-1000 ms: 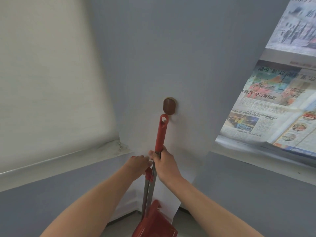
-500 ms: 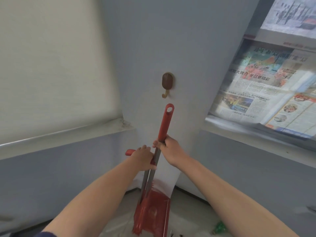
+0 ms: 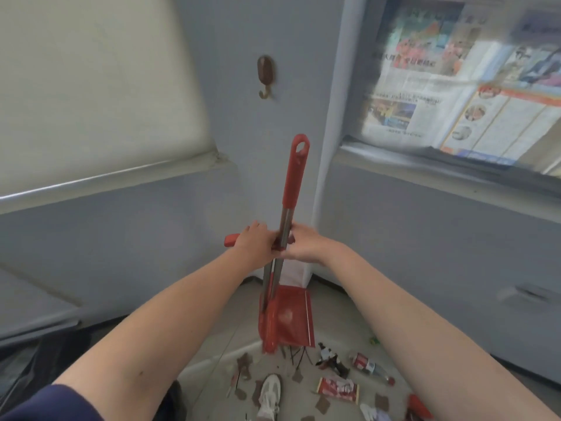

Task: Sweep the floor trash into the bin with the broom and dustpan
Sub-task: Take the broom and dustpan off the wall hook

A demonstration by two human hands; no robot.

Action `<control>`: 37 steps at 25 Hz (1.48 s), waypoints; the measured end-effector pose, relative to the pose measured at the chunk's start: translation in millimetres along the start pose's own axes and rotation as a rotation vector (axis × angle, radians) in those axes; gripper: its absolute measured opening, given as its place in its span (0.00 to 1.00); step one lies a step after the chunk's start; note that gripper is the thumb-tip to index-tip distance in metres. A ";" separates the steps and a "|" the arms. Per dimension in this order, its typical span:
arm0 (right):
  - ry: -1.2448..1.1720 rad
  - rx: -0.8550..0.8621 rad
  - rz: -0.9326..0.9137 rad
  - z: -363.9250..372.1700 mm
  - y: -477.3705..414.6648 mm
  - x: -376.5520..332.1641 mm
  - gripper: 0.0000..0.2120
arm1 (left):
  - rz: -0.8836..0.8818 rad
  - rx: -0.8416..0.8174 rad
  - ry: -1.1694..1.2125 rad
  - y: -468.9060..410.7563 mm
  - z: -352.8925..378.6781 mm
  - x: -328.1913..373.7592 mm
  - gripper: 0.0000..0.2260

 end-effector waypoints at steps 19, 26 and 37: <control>0.106 -0.281 -0.086 170.5 160.1 -47.5 0.08 | 0.244 -0.203 0.372 233.5 102.0 -14.2 0.12; 0.016 -0.378 0.004 281.9 216.3 -76.8 0.08 | 0.360 -0.210 0.361 344.8 148.9 -47.6 0.11; -0.176 -0.447 0.115 316.1 281.9 -60.2 0.06 | 0.381 -0.282 0.306 405.6 178.4 -103.2 0.15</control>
Point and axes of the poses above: each hand's wrist, its own y-axis away from the middle knuckle, its own z-axis out of the palm, x = y × z, the point moved 4 cm from there along -y, towards the middle knuckle, and after that the axes turned 3 degrees about -x, right-handed, at the moved point
